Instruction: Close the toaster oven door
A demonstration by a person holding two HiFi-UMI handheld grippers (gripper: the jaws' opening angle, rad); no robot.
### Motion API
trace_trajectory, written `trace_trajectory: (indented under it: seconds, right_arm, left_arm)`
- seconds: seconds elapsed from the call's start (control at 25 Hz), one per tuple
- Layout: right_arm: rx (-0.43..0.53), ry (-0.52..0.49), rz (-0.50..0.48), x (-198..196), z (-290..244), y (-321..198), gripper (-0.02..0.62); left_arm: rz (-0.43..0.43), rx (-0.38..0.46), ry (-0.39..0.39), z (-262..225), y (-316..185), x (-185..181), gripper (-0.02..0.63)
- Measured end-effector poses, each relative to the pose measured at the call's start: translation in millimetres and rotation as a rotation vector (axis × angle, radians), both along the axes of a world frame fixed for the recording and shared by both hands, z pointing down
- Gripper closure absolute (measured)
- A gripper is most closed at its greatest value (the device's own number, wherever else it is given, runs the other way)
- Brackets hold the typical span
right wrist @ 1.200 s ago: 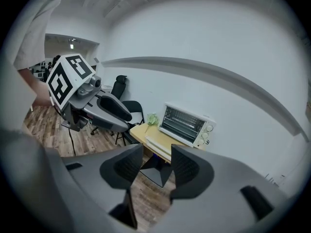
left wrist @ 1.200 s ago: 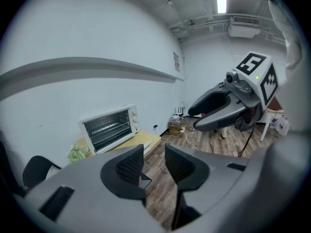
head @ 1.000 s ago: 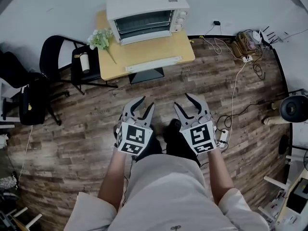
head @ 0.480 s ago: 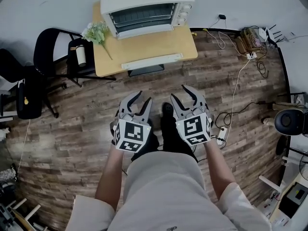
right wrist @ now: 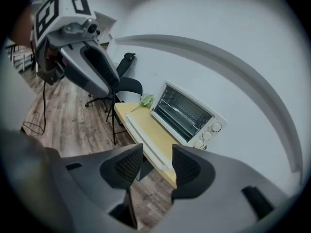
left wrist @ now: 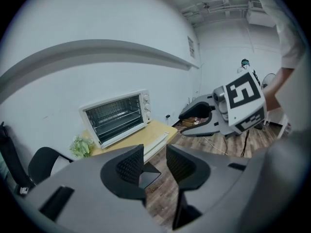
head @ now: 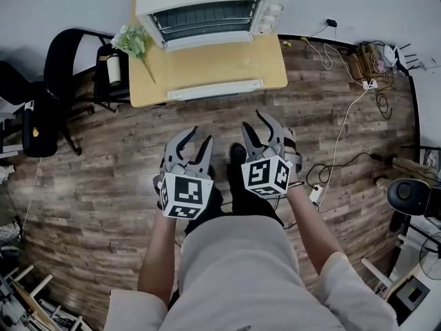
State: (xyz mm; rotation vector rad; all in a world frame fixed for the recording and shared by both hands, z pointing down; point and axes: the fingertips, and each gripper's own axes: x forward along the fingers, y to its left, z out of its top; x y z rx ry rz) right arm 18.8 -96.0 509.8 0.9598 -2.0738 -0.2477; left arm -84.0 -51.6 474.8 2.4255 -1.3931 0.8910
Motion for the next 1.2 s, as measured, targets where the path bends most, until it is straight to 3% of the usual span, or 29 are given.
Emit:
trace_trajectory:
  seconds: [0.12,0.48,0.88,1.2]
  right_arm:
    - [0.057,0.065,-0.045,4,13,-19,0.417]
    - [0.034,0.098,-0.146,13,62,-47,0.417]
    - [0.028,0.130,-0.240,14,94,-57,0.417]
    - [0.065,0.202,-0.258,12,125,-68,0.419]
  left_arm:
    - [-0.034,-0.015,-0.006,10,-11,2,0.466]
    - [-0.127,-0.044,-0.030,48,-34,10,0.466]
    - [-0.163,-0.020,-0.188,77,-37,16,0.466]
    - [-0.185,-0.046,-0.181,97,-34,9,0.466]
